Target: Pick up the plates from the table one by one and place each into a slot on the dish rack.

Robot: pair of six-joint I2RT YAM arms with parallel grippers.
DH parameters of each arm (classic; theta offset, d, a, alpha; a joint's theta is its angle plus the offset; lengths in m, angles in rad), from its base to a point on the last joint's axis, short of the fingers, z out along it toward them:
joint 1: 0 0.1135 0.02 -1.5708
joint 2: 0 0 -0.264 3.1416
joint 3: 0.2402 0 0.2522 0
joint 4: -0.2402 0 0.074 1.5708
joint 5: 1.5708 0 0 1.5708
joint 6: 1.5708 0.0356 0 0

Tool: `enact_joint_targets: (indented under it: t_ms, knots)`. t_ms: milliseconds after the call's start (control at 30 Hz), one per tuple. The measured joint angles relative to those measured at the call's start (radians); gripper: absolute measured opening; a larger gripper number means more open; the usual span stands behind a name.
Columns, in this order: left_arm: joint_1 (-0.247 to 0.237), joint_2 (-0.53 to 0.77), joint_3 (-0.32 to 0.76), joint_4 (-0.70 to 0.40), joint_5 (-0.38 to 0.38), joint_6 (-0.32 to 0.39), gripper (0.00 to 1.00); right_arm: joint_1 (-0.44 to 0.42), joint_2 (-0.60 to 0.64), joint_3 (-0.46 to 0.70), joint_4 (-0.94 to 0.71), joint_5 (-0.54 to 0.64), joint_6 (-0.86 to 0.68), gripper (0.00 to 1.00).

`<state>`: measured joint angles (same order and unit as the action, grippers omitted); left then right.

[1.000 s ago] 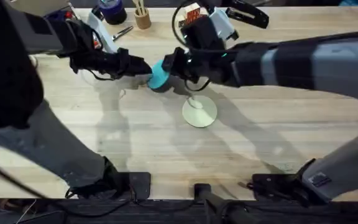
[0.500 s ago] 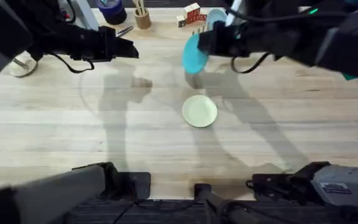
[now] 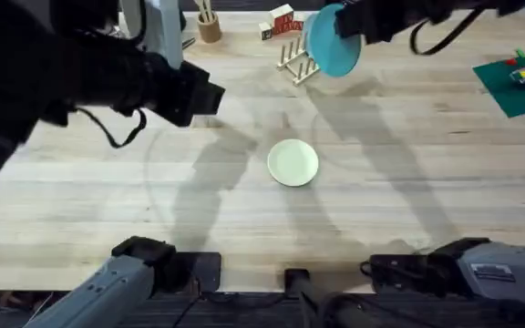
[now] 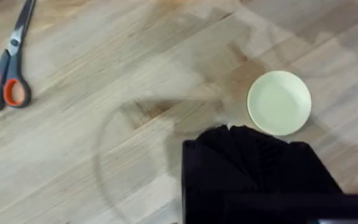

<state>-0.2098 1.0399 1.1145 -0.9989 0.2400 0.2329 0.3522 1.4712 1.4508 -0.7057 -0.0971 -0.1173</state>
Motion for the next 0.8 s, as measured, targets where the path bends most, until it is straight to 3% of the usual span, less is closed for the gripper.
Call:
enact_joint_targets:
  t_ms: [100,300,367,800]
  knots:
    - [-0.033,-0.037,0.000,-0.007,-0.030,0.002,0.065,-0.009,0.000,0.043,-0.020,0.008,-0.081,0.032]
    - [-0.038,-0.059,0.000,-0.008,-0.058,0.001,0.950,-0.009,0.011,0.118,-0.025,0.052,-0.200,0.032]
    - [-0.038,-0.059,0.000,-0.008,-0.061,0.003,0.992,-0.009,0.031,0.151,-0.024,0.057,-0.222,0.031]
    - [-0.038,-0.059,0.000,-0.008,-0.073,0.003,0.995,-0.051,0.293,0.398,0.000,0.074,-0.262,0.029]
